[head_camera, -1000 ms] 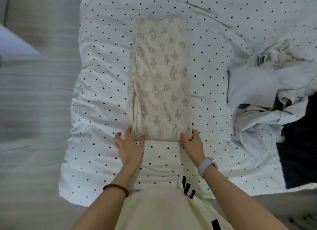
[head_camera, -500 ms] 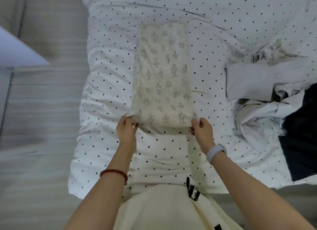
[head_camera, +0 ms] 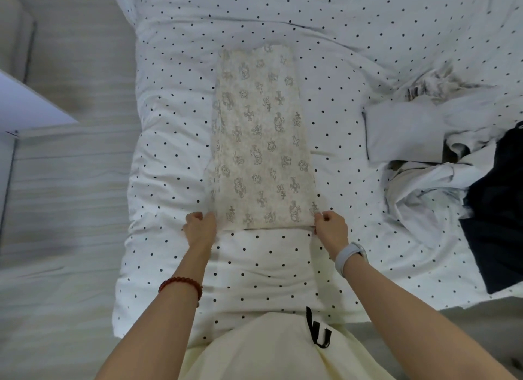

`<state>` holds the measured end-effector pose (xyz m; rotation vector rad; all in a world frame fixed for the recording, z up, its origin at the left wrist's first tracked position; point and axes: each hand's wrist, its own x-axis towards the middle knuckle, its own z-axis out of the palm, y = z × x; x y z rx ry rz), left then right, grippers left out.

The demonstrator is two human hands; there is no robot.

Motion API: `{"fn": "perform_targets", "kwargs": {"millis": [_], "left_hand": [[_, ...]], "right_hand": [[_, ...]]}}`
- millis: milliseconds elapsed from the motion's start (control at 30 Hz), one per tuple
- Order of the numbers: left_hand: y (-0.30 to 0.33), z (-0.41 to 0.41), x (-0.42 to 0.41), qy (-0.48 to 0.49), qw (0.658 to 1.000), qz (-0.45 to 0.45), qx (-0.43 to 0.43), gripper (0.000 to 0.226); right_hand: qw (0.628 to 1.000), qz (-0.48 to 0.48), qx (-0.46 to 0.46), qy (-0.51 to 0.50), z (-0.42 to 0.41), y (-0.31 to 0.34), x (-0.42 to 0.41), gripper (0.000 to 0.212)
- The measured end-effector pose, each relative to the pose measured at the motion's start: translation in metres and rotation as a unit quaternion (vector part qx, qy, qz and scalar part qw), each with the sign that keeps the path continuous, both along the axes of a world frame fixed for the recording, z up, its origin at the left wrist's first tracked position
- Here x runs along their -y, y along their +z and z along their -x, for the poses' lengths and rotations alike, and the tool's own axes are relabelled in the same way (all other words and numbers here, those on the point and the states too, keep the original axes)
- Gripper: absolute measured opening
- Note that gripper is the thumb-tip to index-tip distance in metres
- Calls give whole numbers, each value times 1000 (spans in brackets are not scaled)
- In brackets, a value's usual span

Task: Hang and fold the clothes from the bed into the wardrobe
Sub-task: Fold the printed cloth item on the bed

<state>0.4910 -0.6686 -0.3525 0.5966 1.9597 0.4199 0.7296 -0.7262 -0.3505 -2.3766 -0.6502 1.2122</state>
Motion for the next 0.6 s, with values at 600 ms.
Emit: {"fn": "perform_targets", "kwargs": {"millis": [600], "left_hand": [[28, 4, 0, 30, 980, 63, 187, 33]], "right_hand": [[995, -34, -92, 25, -6, 24, 5, 30]]}}
